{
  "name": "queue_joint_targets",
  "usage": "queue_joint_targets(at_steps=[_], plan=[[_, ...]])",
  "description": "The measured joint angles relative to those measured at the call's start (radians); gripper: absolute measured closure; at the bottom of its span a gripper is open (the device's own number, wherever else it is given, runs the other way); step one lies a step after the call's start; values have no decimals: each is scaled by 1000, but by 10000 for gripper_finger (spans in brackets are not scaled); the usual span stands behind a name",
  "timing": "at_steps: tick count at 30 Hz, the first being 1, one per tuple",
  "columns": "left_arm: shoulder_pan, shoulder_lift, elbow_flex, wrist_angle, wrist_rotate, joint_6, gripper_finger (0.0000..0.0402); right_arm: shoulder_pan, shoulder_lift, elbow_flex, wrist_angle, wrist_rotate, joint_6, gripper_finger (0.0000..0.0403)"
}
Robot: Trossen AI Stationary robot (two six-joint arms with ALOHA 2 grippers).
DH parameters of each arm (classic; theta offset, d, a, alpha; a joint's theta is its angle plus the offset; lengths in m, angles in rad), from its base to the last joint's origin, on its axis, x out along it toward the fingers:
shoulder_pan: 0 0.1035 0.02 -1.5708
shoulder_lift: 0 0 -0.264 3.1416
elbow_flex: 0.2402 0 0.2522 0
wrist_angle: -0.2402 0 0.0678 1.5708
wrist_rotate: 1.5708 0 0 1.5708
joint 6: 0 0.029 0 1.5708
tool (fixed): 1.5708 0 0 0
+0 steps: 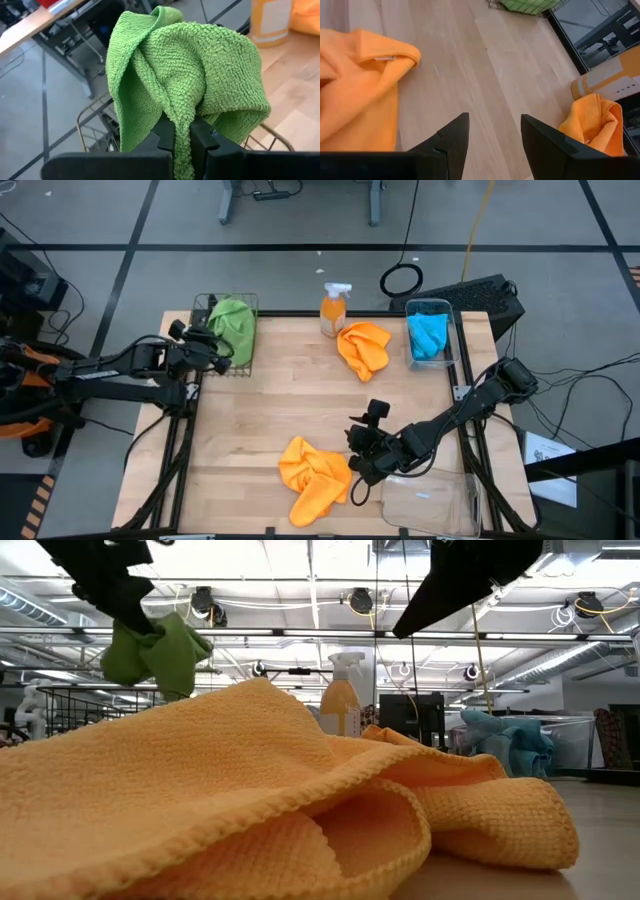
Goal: Sort microfiber towel by color & place in baskets
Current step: Put the green microfiber towel into the wire basket
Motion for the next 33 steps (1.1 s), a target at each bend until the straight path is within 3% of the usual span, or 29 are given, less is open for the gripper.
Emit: queue_joint_targets(at_steps=[7, 14, 24, 33], plan=[[7, 49, -29, -5, -5, -51, 384, -6, 0, 0, 82, 3, -99, 234], [122, 156, -29, -5, -27, -52, 384, -18, 0, 0, 112, -2, -147, 234], [231, 338, -29, 9, 39, -42, 384, -18, 0, 0, 109, -4, -155, 234], [305, 402, -79, 163, 171, 108, 360, -18, 0, 0, 108, -7, -141, 234]])
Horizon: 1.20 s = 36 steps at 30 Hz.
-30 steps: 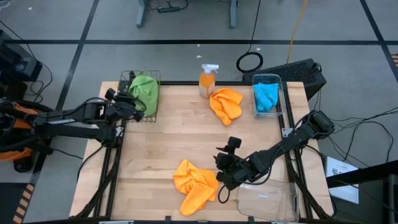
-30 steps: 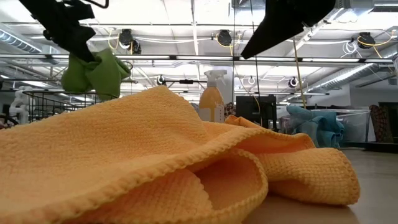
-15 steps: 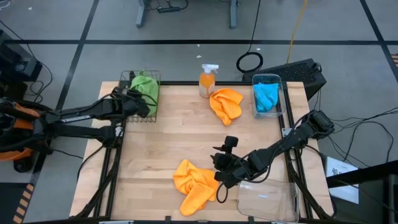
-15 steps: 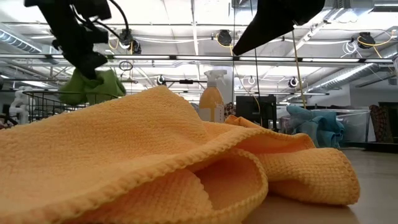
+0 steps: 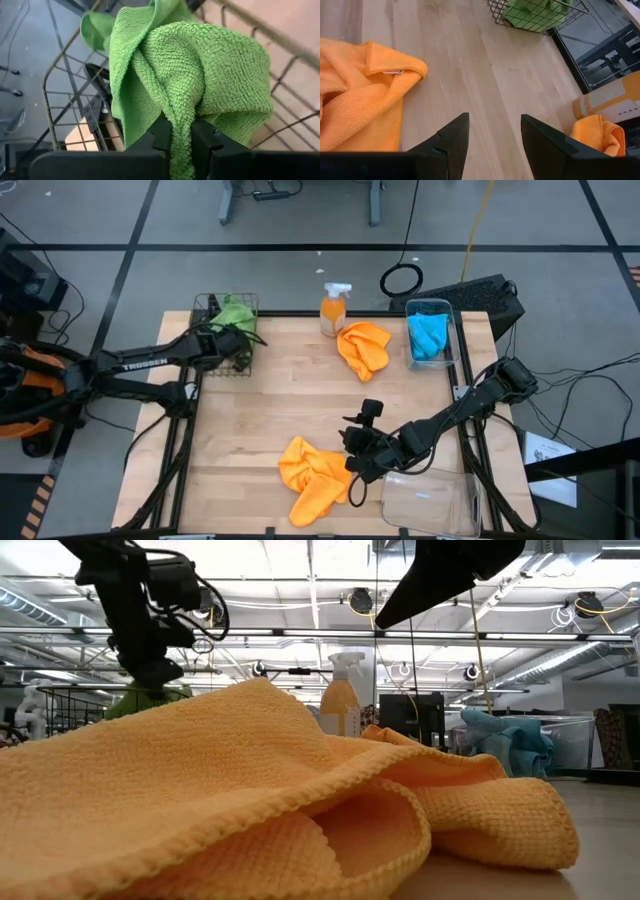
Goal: Sort microfiber towel by color & place in baskets
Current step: Put the green microfiber towel into the wire basket, then put the top yellow microfiber towel into the bottom transparent bin
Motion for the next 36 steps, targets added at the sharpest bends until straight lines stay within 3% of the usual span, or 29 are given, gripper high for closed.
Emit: queue_joint_targets(at_steps=[11, 22, 30, 36], plan=[[47, -1, -13, 5, 42, -4, 321, 0, 0, 0, 0, 0, 5, 234], [22, -1, -13, -2, 177, -30, 213, 0, 0, 0, -3, 0, 16, 234], [12, -41, 12, -27, 180, -74, 202, 0, 0, 0, -8, 0, 14, 234], [-59, -132, 34, -6, 322, -82, 202, -11, 16, 0, -7, 113, 27, 234]])
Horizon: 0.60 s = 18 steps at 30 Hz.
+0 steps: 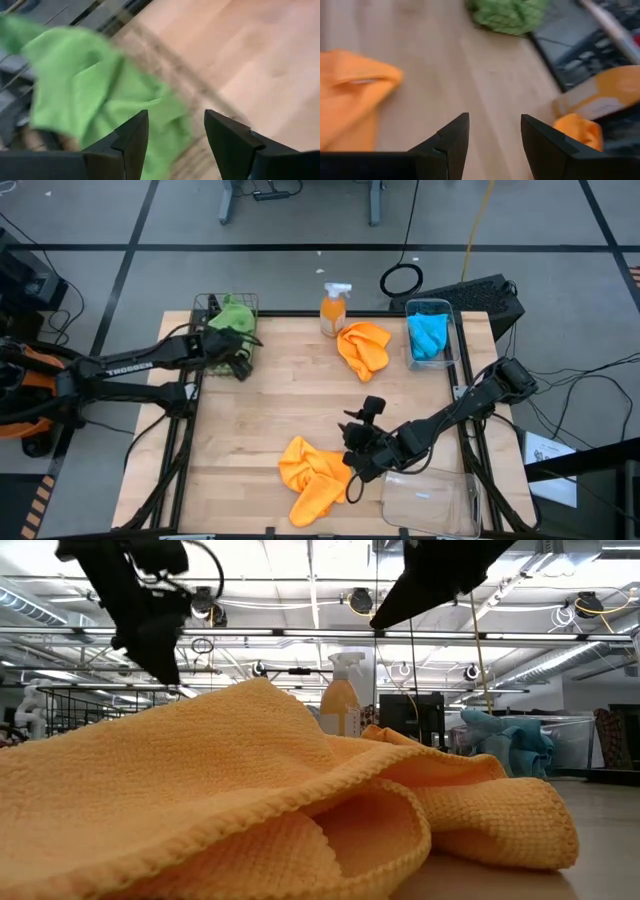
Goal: Sort microfiber towel by color & place in baskets
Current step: Put the top yellow microfiber towel into the bottom transparent bin
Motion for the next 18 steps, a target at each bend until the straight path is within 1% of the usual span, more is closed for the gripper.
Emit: queue_joint_targets(at_steps=[2, 5, 9, 14, 18], plan=[[-49, -33, 0, 32, 29, -1, 202, -13, 18, 0, 1, 38, 21, 234], [-147, -65, -18, 120, 68, 0, 202, -45, 44, 0, 0, 67, 59, 234], [-290, -72, -36, 225, 69, -1, 202, -108, 68, 0, -12, 62, 85, 234], [-429, -66, -84, 436, 53, 14, 202, -230, 66, 0, -40, -43, 48, 227], [-505, -58, -158, 632, 40, 54, 202, -361, 63, 0, -89, -131, 50, 205]])
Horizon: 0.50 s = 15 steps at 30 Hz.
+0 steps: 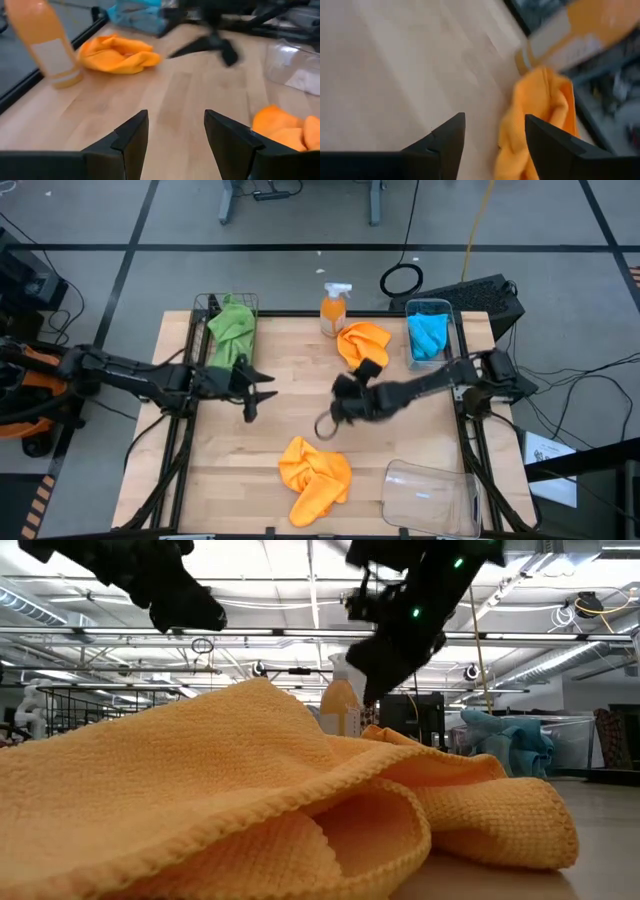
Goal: Sort microfiber towel by color & place in baskets
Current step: Put the top yellow microfiber towel into the bottom transparent bin
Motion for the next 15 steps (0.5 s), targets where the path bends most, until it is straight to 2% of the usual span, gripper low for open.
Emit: queue_joint_targets(at_steps=[3, 5, 12, 15], plan=[[-28, 14, -51, 94, -13, 8, 202, -92, 1, 0, -24, -73, 40, 180], [-33, 26, -72, 129, -14, 8, 202, -142, 2, 0, -23, -82, 55, 160], [-33, 84, -100, 154, -19, 7, 202, -272, 2, 0, -23, -96, 75, 95], [-33, 103, -100, 158, -19, 6, 202, -314, 3, 0, -21, -147, 76, 79]])
